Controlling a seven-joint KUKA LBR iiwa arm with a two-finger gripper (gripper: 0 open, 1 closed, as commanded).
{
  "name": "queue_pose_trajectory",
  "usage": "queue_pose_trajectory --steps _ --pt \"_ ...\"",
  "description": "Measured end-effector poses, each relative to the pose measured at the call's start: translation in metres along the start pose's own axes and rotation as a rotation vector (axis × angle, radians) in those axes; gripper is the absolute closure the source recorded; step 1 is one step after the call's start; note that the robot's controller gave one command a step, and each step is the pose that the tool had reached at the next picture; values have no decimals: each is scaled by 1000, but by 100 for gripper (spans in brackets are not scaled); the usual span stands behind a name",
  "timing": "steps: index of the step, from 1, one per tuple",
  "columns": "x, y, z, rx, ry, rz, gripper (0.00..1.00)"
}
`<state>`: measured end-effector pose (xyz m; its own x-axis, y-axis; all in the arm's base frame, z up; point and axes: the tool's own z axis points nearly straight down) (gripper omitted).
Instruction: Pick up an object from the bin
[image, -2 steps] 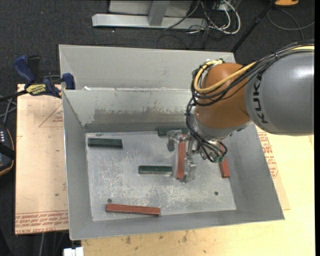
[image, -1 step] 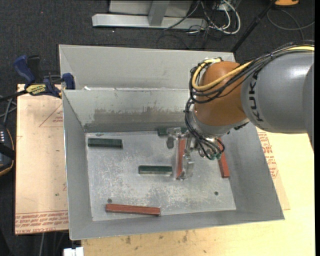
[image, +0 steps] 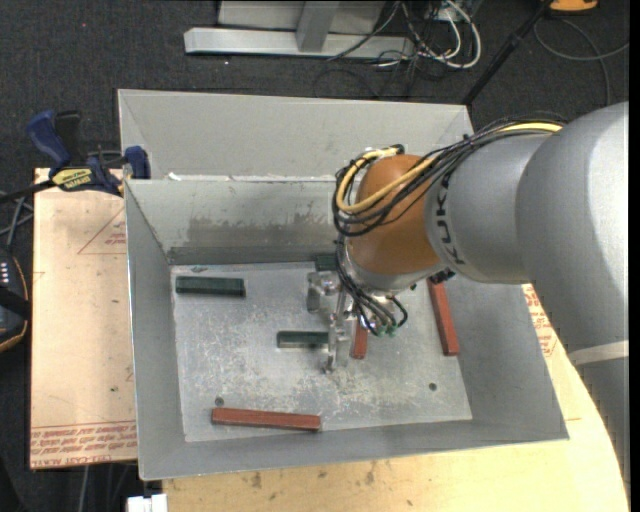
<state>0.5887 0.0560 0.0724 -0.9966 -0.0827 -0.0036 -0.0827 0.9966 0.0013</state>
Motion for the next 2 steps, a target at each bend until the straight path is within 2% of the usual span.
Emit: queue_pose_trajectory --steps 1,2 --pt "7 9 1 0 0 -17 100" --pt "7 9 1 0 0 -17 100"
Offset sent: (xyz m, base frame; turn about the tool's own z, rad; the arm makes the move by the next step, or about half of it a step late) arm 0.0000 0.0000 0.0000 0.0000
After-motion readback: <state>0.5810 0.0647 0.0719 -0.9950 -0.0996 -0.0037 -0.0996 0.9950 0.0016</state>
